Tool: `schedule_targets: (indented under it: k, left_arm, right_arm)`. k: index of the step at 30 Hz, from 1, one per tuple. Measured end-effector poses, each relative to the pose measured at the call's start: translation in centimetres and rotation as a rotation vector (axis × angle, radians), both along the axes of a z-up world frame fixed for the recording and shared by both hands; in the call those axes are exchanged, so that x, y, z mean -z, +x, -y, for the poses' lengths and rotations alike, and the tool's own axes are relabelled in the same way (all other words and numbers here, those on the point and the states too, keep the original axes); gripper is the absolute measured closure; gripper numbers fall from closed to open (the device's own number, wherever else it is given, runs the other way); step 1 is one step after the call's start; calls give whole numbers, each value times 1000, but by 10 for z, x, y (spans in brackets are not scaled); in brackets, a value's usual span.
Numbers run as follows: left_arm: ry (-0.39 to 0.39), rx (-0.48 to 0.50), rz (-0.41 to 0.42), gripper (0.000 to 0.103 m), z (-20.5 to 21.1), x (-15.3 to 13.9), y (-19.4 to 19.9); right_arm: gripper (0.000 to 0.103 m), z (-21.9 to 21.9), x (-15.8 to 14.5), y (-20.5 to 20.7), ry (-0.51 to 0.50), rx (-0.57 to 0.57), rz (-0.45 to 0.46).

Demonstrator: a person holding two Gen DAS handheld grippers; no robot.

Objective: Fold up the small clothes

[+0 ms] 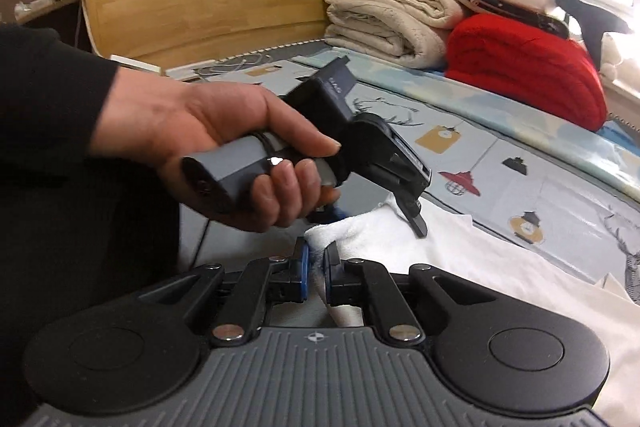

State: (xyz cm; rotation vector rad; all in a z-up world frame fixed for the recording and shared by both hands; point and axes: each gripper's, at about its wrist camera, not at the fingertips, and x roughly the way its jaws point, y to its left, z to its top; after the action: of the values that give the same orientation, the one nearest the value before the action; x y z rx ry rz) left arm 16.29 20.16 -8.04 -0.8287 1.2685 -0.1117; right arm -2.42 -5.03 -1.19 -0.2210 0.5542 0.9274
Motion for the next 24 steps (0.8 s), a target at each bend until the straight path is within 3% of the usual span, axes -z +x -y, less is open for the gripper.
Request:
schedule_targets:
  k: [1, 9, 13, 19, 24]
  left_arm:
    - [9, 0, 21, 89, -2, -5, -2]
    - [137, -142, 148, 91, -59, -75, -42]
    - [219, -174, 121, 92, -68, -89, -50]
    - [250, -50, 182, 92, -3, -102, -22]
    - [175, 94, 292, 93, 82, -116, -4]
  right_arm:
    - [96, -1, -1, -1, 1, -11, -2]
    - [96, -37, -13, 0, 119, -134, -70]
    - [97, -42, -17, 3, 180, -151, -120]
    - [97, -3, -8, 7, 131, -37, -141]
    - [98, 69, 7, 12, 98, 173, -148]
